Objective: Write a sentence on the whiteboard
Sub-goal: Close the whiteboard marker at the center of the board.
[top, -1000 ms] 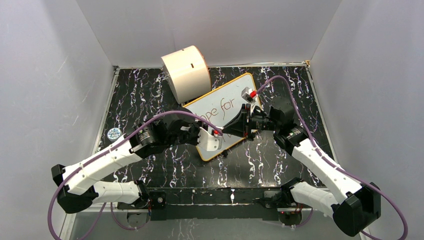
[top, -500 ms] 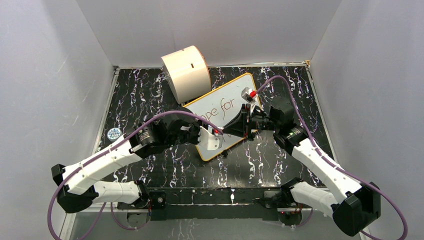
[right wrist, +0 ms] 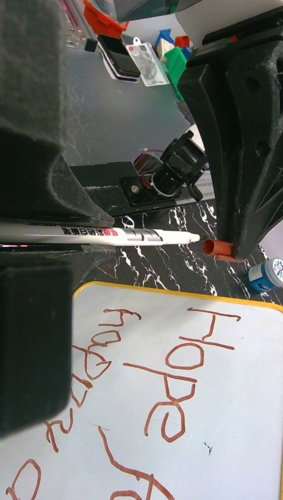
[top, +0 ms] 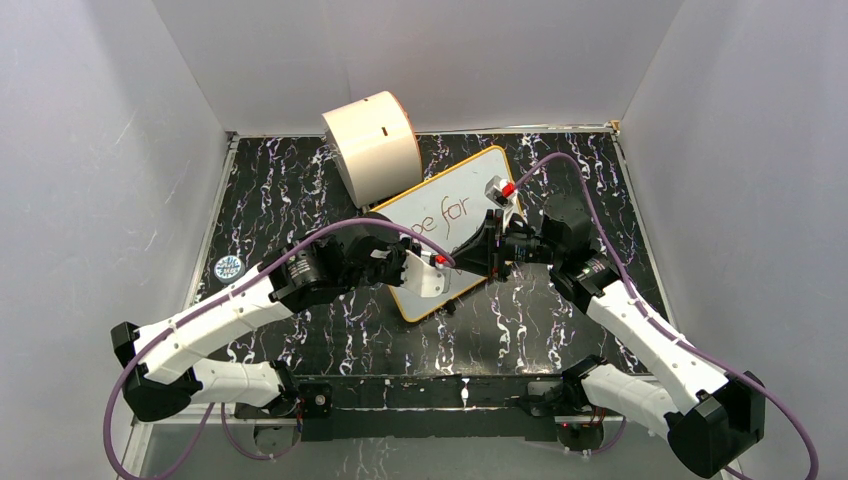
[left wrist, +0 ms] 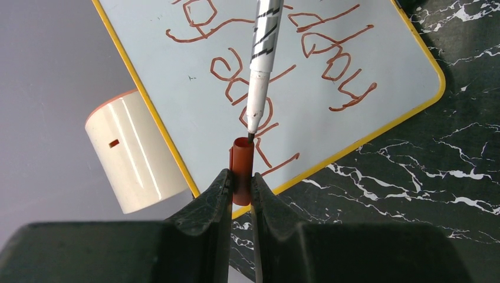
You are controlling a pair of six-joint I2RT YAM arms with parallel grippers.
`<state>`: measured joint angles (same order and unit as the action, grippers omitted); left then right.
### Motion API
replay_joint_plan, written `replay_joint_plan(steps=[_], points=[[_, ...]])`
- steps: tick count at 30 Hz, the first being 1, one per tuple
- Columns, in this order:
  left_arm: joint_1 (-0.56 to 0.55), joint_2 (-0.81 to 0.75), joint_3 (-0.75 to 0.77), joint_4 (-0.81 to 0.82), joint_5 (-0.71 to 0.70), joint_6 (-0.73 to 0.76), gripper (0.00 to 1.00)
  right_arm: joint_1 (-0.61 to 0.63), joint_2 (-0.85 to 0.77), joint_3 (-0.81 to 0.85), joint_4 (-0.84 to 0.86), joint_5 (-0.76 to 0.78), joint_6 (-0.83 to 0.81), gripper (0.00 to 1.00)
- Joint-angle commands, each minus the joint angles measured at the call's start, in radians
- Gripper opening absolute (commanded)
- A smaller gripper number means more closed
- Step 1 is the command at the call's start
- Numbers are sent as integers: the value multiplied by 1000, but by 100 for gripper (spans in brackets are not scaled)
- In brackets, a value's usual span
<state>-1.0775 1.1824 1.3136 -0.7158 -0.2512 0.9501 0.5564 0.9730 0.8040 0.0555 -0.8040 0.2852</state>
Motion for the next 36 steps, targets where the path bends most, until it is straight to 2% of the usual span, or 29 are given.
replay_joint_plan(steps=[1, 20, 36], points=[[-8, -7, 47, -12, 2, -2, 0, 1, -3, 34, 32, -18, -7, 0], [-12, -15, 34, -25, -9, 1, 0, 2, -18, 26, 27, 59, -8, 0], [-13, 4, 52, -26, 7, 9, 0, 1, 6, 36, 36, 8, 1, 0]])
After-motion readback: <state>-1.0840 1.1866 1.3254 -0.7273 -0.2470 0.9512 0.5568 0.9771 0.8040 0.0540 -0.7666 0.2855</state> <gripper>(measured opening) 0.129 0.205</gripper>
